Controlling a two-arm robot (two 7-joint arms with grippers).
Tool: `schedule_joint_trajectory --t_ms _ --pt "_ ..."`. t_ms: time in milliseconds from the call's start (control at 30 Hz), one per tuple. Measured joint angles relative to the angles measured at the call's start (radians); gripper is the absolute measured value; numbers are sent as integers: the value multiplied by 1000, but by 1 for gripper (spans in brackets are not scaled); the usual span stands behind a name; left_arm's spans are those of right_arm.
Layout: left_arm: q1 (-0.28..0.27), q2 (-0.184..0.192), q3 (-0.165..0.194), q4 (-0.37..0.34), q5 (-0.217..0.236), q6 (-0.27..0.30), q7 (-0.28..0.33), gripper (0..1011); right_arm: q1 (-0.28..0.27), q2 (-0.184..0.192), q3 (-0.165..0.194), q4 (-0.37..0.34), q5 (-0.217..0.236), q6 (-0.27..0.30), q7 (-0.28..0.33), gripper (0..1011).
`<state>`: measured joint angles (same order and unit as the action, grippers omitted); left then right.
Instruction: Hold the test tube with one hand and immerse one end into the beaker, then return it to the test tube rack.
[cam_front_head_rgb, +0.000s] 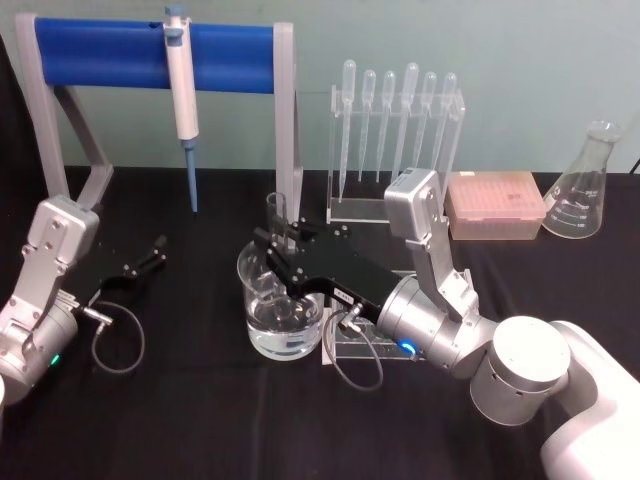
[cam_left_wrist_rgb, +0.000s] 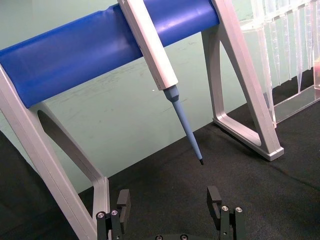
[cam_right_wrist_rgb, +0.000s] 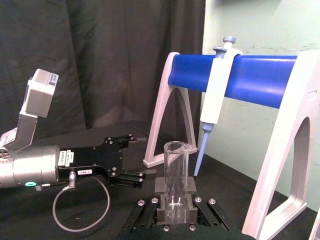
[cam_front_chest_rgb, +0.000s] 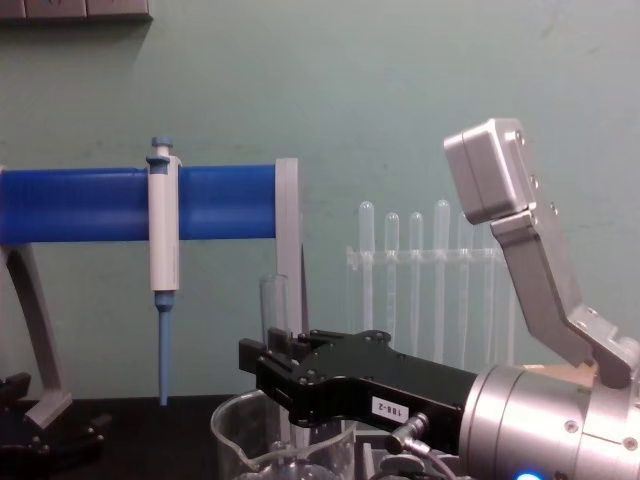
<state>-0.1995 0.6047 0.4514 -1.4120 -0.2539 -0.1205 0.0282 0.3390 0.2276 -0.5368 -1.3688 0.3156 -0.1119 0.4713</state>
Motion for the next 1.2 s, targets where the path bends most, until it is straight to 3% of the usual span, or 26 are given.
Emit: schedule_joint_trajectory --t_ms 300,700,1033,1200 --pt "0 0 0 0 0 0 0 1000 -1 0 0 -3 -3 0 0 225" --pt "0 0 0 0 0 0 0 1000 -7 24 23 -135 -21 60 -20 224" --pt "0 0 0 0 0 0 0 1000 -8 40 54 -228 37 107 -20 224" --pt "0 0 0 0 0 0 0 1000 -27 71 75 -313 57 139 -41 225"
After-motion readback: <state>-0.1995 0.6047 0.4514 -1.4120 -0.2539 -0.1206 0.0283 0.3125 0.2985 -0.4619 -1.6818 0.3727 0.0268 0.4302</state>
